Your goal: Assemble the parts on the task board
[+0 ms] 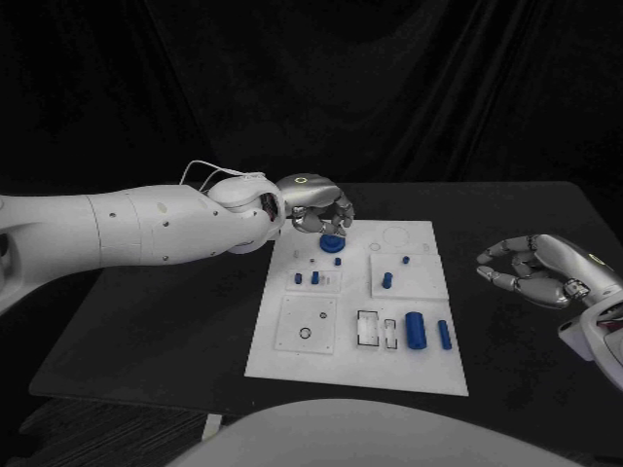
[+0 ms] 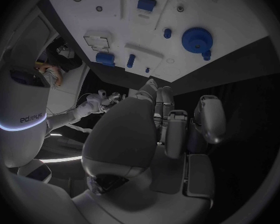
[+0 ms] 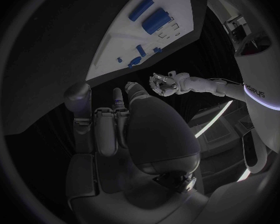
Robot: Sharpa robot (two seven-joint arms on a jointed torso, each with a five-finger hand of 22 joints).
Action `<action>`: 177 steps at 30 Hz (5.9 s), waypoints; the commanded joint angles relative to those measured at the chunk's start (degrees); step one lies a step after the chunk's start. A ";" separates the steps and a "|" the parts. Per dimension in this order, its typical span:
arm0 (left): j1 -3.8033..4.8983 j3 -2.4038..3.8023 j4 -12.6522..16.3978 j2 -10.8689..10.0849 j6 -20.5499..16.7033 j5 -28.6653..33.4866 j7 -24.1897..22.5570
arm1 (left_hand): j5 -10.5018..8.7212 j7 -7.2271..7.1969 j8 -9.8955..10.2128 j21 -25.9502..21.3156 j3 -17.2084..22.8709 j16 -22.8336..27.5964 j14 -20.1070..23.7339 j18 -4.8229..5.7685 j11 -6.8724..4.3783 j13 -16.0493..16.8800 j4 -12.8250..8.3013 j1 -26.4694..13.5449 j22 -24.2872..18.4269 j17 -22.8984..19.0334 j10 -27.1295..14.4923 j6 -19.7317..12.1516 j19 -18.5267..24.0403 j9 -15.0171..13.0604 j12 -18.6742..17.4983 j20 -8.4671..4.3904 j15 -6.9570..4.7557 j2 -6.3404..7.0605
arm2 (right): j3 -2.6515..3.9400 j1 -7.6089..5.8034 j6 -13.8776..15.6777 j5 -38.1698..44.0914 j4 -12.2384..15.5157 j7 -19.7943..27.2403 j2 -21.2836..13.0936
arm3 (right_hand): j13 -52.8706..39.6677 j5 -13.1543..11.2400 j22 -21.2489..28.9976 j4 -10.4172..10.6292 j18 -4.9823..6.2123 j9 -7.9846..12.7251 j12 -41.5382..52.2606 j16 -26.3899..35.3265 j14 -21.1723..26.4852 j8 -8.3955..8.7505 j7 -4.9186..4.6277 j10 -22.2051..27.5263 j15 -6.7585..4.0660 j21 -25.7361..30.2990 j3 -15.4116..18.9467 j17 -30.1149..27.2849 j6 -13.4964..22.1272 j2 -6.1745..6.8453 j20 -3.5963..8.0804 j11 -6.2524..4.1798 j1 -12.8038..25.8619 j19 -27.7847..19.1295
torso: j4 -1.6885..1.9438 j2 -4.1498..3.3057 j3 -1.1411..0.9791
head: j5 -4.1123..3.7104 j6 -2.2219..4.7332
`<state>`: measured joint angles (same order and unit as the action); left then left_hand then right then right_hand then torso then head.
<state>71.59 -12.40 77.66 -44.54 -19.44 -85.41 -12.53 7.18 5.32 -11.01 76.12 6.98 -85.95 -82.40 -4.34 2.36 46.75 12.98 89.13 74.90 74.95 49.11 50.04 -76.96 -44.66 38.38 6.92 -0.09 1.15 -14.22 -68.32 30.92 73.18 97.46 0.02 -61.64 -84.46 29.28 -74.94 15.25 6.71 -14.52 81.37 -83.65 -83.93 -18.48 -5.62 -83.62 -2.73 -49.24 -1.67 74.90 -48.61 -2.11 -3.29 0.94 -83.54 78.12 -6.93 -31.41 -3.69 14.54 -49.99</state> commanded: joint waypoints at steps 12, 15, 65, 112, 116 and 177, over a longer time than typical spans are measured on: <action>-0.80 0.06 5.06 -4.62 4.07 -2.19 14.08 | 3.77 -4.45 -12.35 7.96 -3.48 -4.05 -7.60 2.62 -4.18 29.85 3.09 -18.32 12.79 15.05 29.52 12.62 -7.80 -9.83 37.81 -4.03 -3.97 -0.88 | 0.03 0.22 -0.68 0.13 0.45 -0.37 -0.90 | 2.76 0.49 -6.15 -0.16 0.04 0.14 -0.52 0.38 -3.51 -0.15 -0.09 -1.62 -0.29 0.60 -0.64 5.72 -0.18 -0.03 -0.05 -0.28 -0.73 0.06 | 0.03 -0.02 -0.05 | -0.09 -0.01; -0.83 0.06 6.37 -6.08 9.97 1.70 20.59 | 2.01 -4.75 -14.19 7.74 -5.27 -4.05 -7.60 2.51 -4.66 32.64 3.37 -22.48 12.69 15.05 31.85 12.88 -7.69 -12.97 40.67 -4.57 -4.28 -2.03 | 0.03 0.46 -0.85 0.13 0.48 -0.52 -1.05 | 2.78 0.51 -6.13 -0.22 0.05 0.16 -0.55 0.43 -3.49 -0.16 -0.09 -1.62 -0.30 0.71 -0.73 5.67 -0.19 -0.03 -0.04 -0.29 -0.84 0.03 | 0.04 0.00 -0.05 | 0.01 -0.01; -3.97 0.03 6.91 -9.02 19.81 6.79 26.15 | -4.43 -4.97 -32.06 5.79 -9.21 -4.05 -7.60 2.07 -5.01 39.65 -0.13 -18.29 12.05 15.05 36.85 13.74 -6.36 -32.40 47.68 -5.25 -4.72 -0.43 | 0.03 1.49 -2.73 0.13 -0.51 -1.86 -0.63 | 3.07 0.67 -5.99 -0.54 0.14 0.24 -0.91 0.70 -3.41 -0.15 -0.11 -1.48 -0.33 1.36 -1.29 5.37 -0.19 0.00 0.00 -0.30 -1.40 -0.16 | 0.00 -0.01 -0.01 | -0.34 -0.01; -4.66 0.03 5.28 -7.94 17.57 6.79 26.81 | -4.21 -4.66 -24.29 4.33 -8.65 -4.05 -7.60 1.70 -4.66 36.99 -0.43 -16.67 11.55 15.05 33.56 9.03 -5.22 -30.99 44.52 -4.91 -4.38 -2.74 | 0.03 1.64 -4.22 0.13 -0.90 -2.93 -0.28 | 3.22 0.72 -5.88 -0.63 0.21 0.35 -1.11 0.88 -3.37 -0.03 -0.18 -1.42 -0.32 1.85 -1.55 5.17 0.02 0.06 0.01 -0.29 -1.54 -0.29 | -0.01 0.00 -0.01 | -0.07 -0.01; -4.66 0.03 5.17 -7.93 17.74 6.79 26.76 | -4.25 -4.57 -21.87 3.95 -8.70 -4.05 -7.60 1.61 -4.59 36.67 -0.39 -16.63 11.42 15.05 33.15 7.69 -4.92 -30.32 44.12 -4.85 -4.31 -2.84 | 0.03 1.66 -4.23 0.13 -1.02 -2.95 -0.12 | 3.22 0.72 -5.88 -0.63 0.21 0.35 -1.11 0.88 -3.37 -0.03 -0.18 -1.42 -0.32 1.85 -1.55 5.17 0.02 0.06 0.01 -0.29 -1.54 -0.29 | 0.00 -0.01 -0.02 | -0.06 -0.01; -4.23 0.06 13.34 -10.85 19.75 18.79 41.34 | 2.58 -2.17 1.69 2.92 -22.99 -4.05 -7.60 1.48 -2.78 33.02 3.47 -25.11 11.31 15.05 30.42 12.35 -5.47 -6.63 40.28 -3.40 -2.93 -9.82 | 0.03 1.67 -4.32 0.13 -1.00 -3.24 -0.22 | 3.29 0.75 -5.85 -0.80 0.23 0.40 -1.22 0.96 -3.36 -0.02 -0.19 -1.38 -0.32 2.03 -1.88 5.10 0.03 0.03 0.02 -0.27 -1.77 -0.34 | -0.11 0.03 -0.02 | -0.15 -0.01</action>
<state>67.18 -12.38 90.82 -55.54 -2.08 -69.59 23.38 9.53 3.18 -9.53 78.68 -15.55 -89.85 -83.96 -2.60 -0.50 74.94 16.43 64.57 74.90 74.90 79.15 61.94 -81.98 -51.47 78.31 3.45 -3.26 -8.55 -14.23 -66.75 26.65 73.18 96.35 -2.34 -61.80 -84.85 29.69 -74.93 14.38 6.71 -14.21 80.40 -83.01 -83.92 -18.48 -5.62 -83.61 -2.72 -47.47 -3.17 74.91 -48.61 -2.11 -3.29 0.95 -84.78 78.11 -7.03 -31.38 -3.72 14.40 -50.01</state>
